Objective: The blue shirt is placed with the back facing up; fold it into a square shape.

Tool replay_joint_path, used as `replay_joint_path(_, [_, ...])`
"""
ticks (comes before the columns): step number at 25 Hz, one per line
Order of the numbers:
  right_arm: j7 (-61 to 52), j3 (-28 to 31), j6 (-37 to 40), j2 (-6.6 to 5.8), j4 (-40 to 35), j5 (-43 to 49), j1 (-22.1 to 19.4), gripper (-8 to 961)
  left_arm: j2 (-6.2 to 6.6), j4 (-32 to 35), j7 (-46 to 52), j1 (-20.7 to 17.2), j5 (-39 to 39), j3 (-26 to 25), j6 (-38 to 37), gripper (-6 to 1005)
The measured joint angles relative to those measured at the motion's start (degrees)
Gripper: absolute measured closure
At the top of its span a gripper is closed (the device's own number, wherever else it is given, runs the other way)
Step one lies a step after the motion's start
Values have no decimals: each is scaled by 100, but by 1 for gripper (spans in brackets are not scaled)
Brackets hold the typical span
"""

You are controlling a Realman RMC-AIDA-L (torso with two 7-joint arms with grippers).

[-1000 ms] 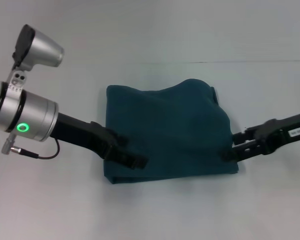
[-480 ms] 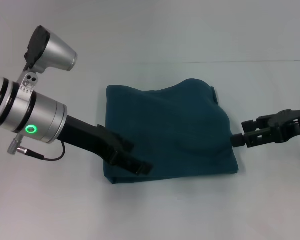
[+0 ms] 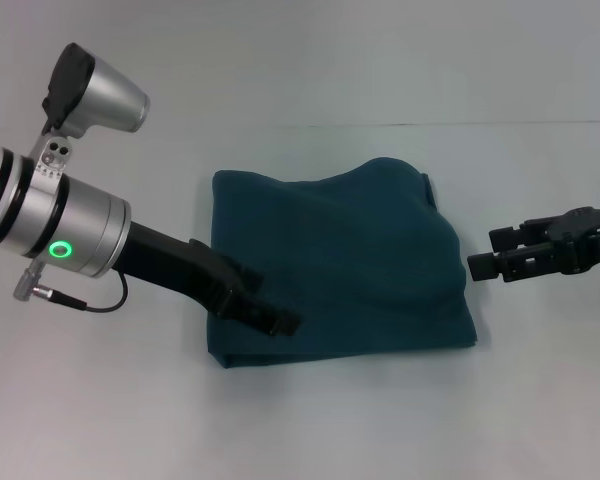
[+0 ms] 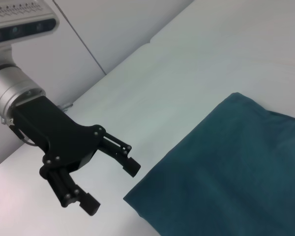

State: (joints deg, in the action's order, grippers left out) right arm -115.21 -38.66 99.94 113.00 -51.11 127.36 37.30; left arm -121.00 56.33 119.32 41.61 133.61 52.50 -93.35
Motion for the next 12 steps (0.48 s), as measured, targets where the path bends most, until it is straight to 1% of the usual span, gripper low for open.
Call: replay_joint_path(12, [32, 17, -24, -15, 7, -1, -21, 36, -19, 38, 46, 24, -3, 73, -36, 53])
